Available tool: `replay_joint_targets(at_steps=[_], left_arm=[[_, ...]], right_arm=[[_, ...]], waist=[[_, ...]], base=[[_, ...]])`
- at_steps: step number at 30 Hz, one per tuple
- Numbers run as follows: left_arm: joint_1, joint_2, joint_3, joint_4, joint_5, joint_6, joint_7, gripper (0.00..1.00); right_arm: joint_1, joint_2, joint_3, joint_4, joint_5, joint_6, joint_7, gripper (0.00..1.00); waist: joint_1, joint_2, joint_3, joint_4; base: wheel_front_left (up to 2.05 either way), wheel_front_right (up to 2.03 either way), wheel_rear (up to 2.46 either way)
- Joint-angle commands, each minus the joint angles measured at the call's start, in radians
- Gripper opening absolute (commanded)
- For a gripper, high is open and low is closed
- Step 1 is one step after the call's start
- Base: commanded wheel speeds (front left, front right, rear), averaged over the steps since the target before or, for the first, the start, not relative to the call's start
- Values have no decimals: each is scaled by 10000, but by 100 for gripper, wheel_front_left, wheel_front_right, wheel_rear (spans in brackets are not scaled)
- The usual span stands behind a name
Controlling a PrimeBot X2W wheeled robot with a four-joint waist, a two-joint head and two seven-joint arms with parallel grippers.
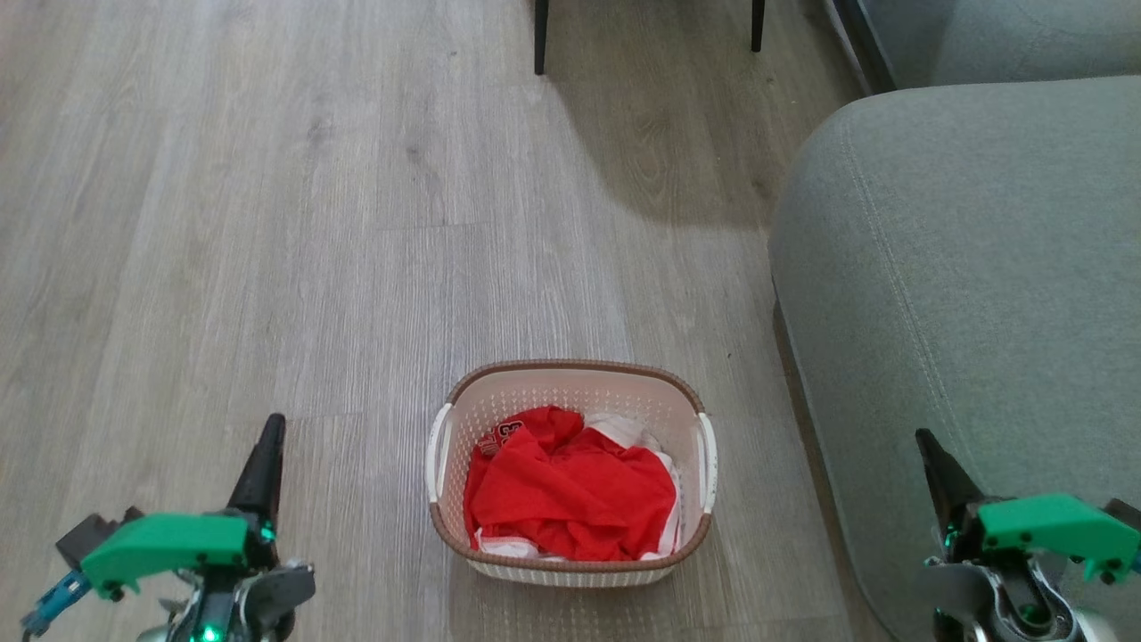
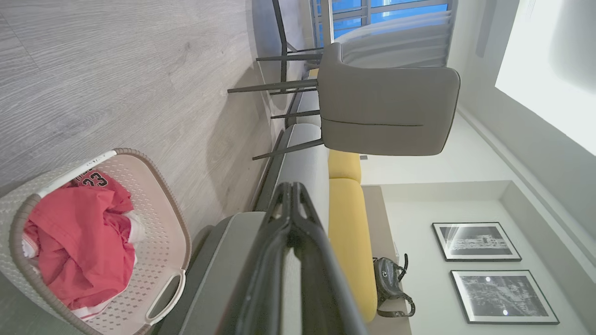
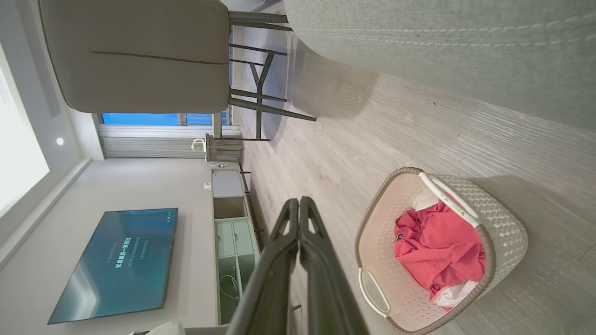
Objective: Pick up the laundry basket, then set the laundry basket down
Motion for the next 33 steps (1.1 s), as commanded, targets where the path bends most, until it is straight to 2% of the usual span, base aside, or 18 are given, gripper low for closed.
replay_joint_targets(at_steps=[1,10,33], left_arm=[[-616,133,452,-290,-357,-121,100,0],[-779,130,631,-265,-1252,-255,342,0],[-785,81,700,-262,-1194,-255,398,0]], right_arm=[[-609,-187,75,-397,367,15,139,0],[-675,-185,-72,-434,1230,16,382,0],[-681,-134,-143,-429,1170,16,439,0]], waist=[[0,0,2,-3],[0,0,11,-19],[0,0,11,-19]], base=[[0,0,0],[0,0,0],[0,0,0]])
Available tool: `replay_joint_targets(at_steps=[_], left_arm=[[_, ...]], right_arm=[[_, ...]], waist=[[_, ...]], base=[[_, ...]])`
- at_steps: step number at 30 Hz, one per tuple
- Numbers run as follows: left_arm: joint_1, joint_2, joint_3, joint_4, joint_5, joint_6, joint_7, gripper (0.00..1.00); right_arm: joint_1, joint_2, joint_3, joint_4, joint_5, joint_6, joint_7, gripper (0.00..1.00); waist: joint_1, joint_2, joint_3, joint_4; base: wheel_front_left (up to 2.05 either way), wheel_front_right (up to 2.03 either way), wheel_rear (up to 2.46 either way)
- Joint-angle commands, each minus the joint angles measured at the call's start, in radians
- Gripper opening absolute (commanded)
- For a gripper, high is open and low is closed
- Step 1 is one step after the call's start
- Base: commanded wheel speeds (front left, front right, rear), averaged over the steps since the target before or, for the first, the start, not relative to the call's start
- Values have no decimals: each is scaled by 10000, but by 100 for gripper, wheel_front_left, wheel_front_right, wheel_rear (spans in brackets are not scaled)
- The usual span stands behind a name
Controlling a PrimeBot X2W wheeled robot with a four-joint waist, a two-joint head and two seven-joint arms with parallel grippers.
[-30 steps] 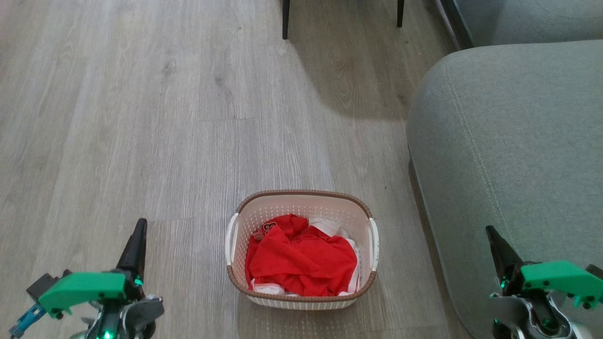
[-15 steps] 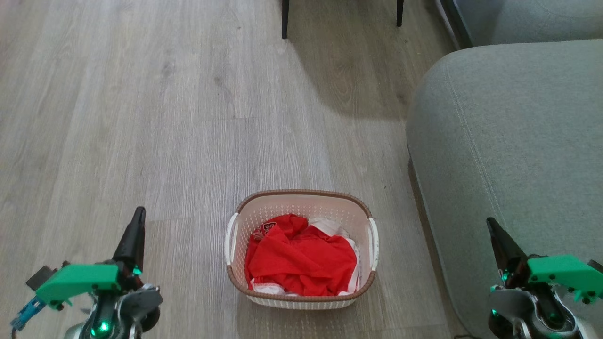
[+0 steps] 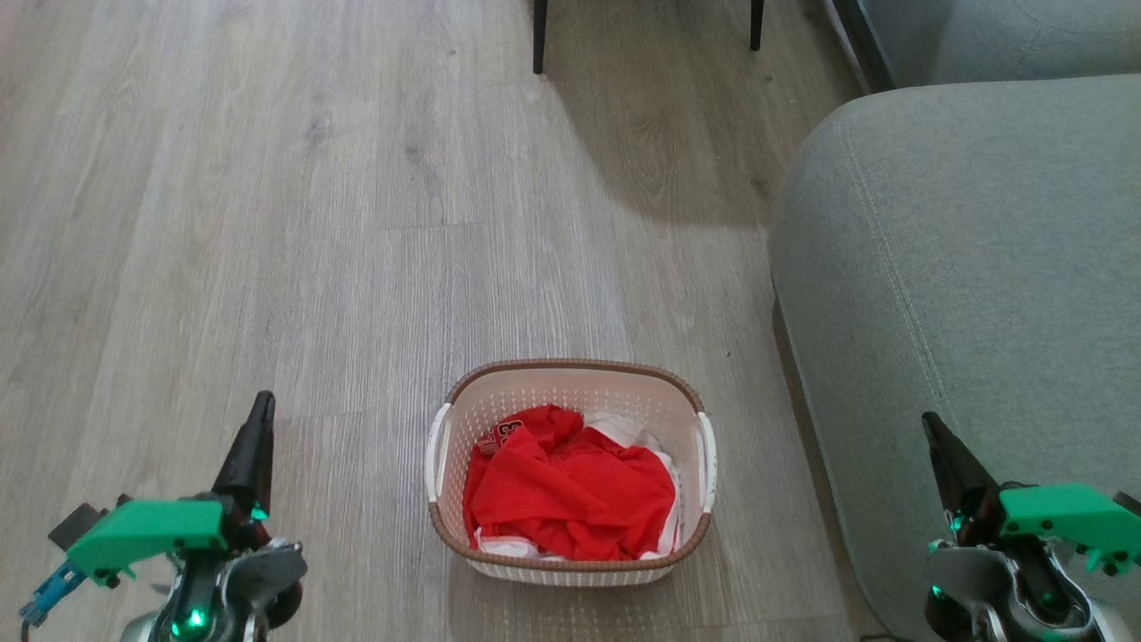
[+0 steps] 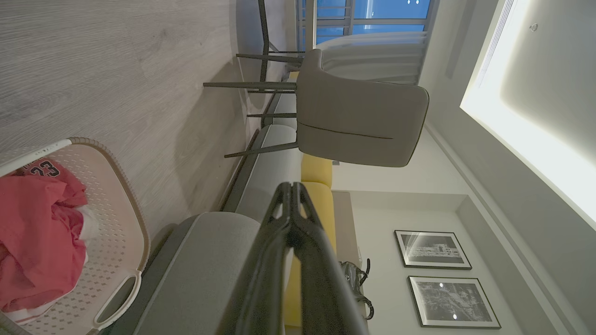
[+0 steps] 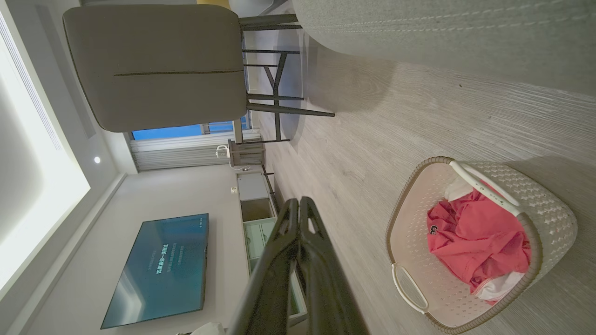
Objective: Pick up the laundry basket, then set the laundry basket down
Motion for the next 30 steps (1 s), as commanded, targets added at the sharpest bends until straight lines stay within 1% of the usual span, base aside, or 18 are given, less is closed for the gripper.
replay_joint_targets(at_steps=[1,30], left_arm=[[-469,88,425,-300,35,-67,64,0],[-475,44,488,-298,88,-67,115,0]], right_arm=[[-476,-134,140,-362,2,16,60,0],[-482,-88,75,-358,-52,16,112,0]], waist=[[0,0,0,1],[0,0,0,1]], base=[[0,0,0],[0,0,0]])
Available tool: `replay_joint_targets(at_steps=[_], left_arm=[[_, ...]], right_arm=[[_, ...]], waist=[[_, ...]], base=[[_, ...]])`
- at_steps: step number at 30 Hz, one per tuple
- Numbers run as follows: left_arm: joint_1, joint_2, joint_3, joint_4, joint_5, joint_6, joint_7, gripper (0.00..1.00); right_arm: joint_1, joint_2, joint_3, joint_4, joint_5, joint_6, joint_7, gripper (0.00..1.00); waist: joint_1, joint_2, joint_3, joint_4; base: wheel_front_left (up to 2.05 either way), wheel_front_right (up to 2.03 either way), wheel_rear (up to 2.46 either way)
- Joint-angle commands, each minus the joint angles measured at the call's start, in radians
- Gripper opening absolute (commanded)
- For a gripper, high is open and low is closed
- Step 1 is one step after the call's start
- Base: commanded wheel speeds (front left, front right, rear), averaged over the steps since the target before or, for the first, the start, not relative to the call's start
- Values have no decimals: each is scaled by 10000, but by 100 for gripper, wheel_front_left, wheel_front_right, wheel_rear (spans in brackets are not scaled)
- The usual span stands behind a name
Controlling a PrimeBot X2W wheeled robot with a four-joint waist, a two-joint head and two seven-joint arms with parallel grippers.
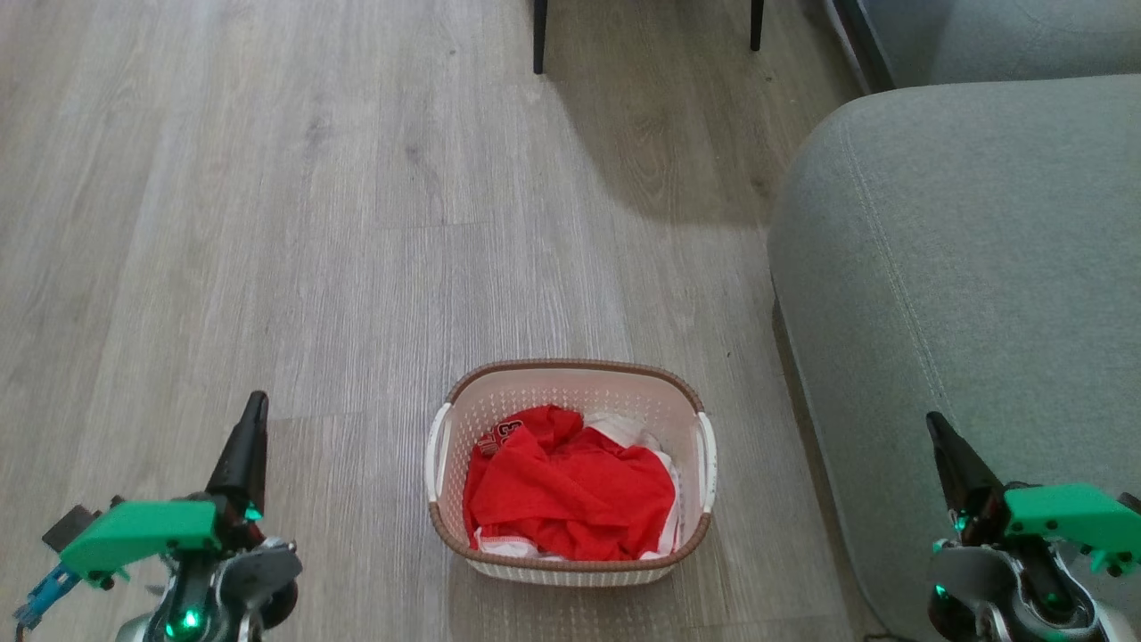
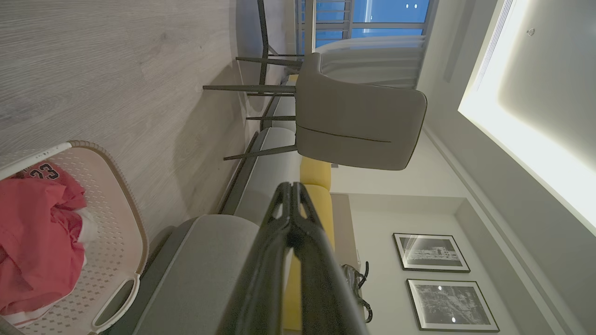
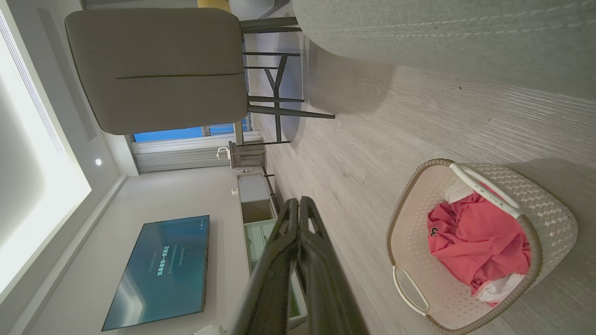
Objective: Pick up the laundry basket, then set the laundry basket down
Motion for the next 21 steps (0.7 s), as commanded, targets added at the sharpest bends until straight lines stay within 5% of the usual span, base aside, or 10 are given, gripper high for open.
replay_joint_targets(at_steps=[1,21], left_arm=[[-474,66,325,-298,87,-67,61,0],[-477,41,361,-297,117,-67,89,0]], right_arm=[[-482,-93,184,-358,-52,16,71,0],[-486,-68,148,-356,-82,16,100,0]], waist=[[0,-1,0,0],[0,-1,0,0]], base=[[0,0,0],[0,0,0]])
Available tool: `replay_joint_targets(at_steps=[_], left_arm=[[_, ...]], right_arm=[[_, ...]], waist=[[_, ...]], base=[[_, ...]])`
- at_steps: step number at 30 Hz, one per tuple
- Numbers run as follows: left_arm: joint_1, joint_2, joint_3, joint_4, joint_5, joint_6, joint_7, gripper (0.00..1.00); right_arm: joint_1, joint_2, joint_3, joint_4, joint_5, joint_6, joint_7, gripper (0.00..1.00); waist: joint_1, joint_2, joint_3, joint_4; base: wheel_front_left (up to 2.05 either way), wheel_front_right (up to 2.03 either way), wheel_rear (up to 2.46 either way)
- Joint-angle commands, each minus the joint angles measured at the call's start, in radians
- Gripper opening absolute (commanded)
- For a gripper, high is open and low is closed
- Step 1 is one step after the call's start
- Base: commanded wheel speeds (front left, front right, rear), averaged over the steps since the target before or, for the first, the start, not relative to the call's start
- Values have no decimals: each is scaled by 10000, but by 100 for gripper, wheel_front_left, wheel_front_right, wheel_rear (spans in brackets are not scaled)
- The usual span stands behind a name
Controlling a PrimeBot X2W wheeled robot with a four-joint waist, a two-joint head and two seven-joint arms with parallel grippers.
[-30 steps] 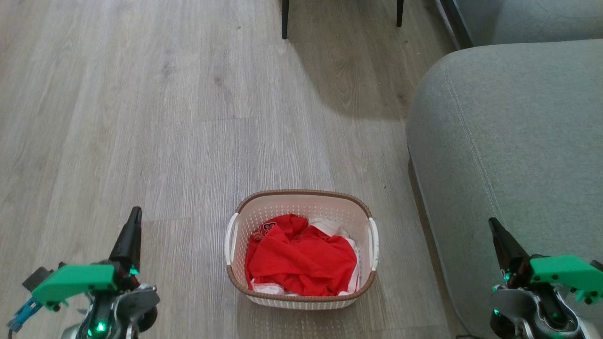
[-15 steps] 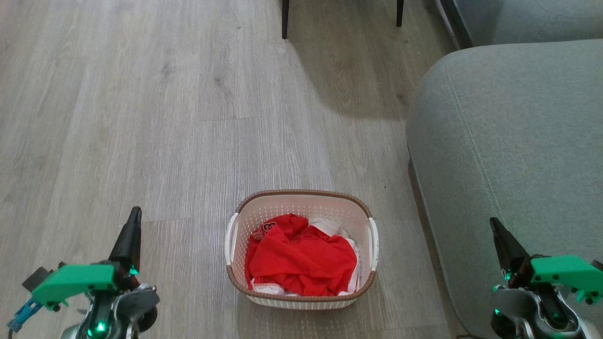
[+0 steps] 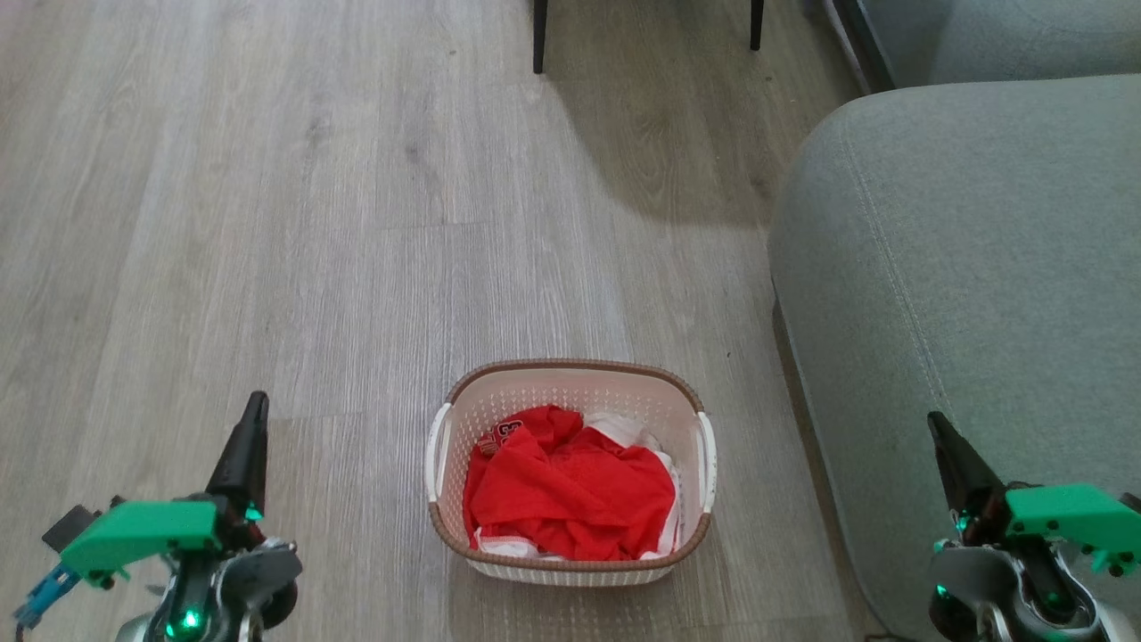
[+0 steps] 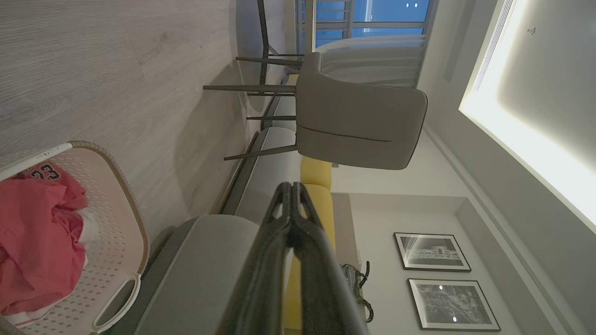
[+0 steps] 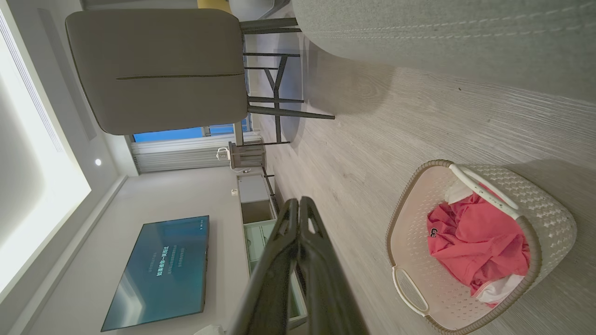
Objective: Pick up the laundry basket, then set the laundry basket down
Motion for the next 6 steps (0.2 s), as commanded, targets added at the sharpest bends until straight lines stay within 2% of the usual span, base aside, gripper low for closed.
replay_joint_targets(at_steps=[1,6], left_arm=[[-476,65,328,-297,47,-67,60,0],[-477,60,335,-296,53,-67,65,0]], right_arm=[[-486,-70,183,-356,-37,16,88,0],[-487,-65,176,-355,-43,16,94,0]], waist=[[0,0,0,0],[0,0,0,0]], base=[[0,0,0],[0,0,0]])
